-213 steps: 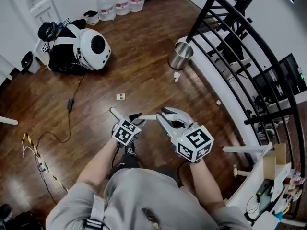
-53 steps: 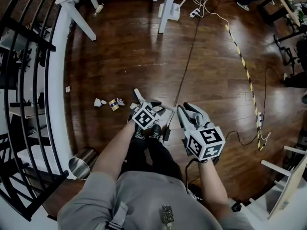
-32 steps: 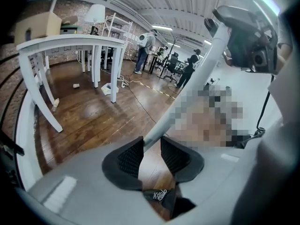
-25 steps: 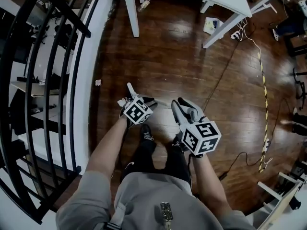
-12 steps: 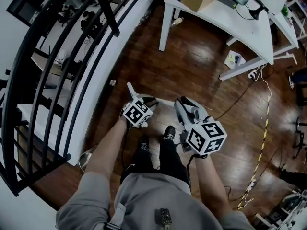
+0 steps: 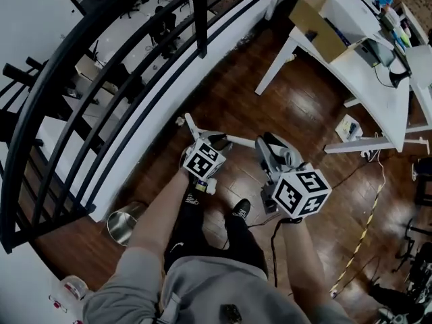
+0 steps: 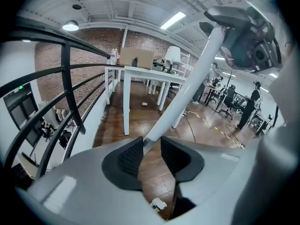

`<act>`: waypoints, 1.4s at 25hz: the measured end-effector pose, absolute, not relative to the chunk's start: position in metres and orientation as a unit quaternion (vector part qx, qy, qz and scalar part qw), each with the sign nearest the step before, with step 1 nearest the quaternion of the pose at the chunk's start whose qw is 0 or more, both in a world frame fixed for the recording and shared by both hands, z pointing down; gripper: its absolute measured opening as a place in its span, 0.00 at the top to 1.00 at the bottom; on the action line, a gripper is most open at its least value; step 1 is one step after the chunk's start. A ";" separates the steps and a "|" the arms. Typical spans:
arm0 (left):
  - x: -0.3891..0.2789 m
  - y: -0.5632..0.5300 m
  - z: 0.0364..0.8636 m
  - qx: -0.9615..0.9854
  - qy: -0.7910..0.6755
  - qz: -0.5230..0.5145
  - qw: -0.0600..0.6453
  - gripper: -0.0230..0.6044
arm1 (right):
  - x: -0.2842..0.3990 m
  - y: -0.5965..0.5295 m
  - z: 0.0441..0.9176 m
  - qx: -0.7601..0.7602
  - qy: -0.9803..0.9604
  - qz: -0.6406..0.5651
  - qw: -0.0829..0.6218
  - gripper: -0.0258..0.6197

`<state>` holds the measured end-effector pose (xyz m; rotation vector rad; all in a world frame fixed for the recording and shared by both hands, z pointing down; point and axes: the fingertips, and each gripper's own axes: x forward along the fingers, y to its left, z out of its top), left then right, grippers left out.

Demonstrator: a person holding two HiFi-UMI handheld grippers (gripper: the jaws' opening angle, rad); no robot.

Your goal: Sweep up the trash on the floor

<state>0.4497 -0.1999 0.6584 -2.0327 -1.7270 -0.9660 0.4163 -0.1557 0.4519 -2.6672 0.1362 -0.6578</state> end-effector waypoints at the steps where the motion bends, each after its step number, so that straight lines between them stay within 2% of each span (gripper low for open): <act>1: 0.463 -0.203 0.659 -0.710 -0.602 -0.335 0.147 0.77 | 0.431 -0.161 0.451 -0.952 0.047 -0.234 0.189 0.83; 4: 0.498 -0.211 0.662 -0.704 -0.611 -0.332 0.143 0.75 | 0.470 -0.180 0.450 -0.956 0.041 -0.233 0.173 0.83; 7: 0.523 -0.222 0.665 -0.689 -0.630 -0.327 0.148 0.65 | 0.497 -0.195 0.449 -0.957 0.030 -0.229 0.175 0.83; 14: 0.547 -0.229 0.669 -0.655 -0.666 -0.307 0.184 0.59 | 0.526 -0.193 0.454 -0.949 -0.012 -0.217 0.230 0.83; 17: 0.548 -0.232 0.676 -0.643 -0.671 -0.296 0.222 0.60 | 0.537 -0.201 0.458 -0.947 -0.010 -0.216 0.239 0.83; 20: 0.547 -0.232 0.682 -0.634 -0.680 -0.277 0.243 0.78 | 0.545 -0.205 0.464 -0.945 -0.015 -0.218 0.243 0.83; 27: 0.549 -0.236 0.715 -0.613 -0.692 -0.286 0.253 0.77 | 0.537 -0.210 0.501 -0.937 -0.043 -0.242 0.246 0.83; 35: 0.498 -0.214 0.734 -0.569 -0.725 -0.299 0.248 0.75 | 0.488 -0.192 0.521 -0.925 -0.089 -0.276 0.247 0.83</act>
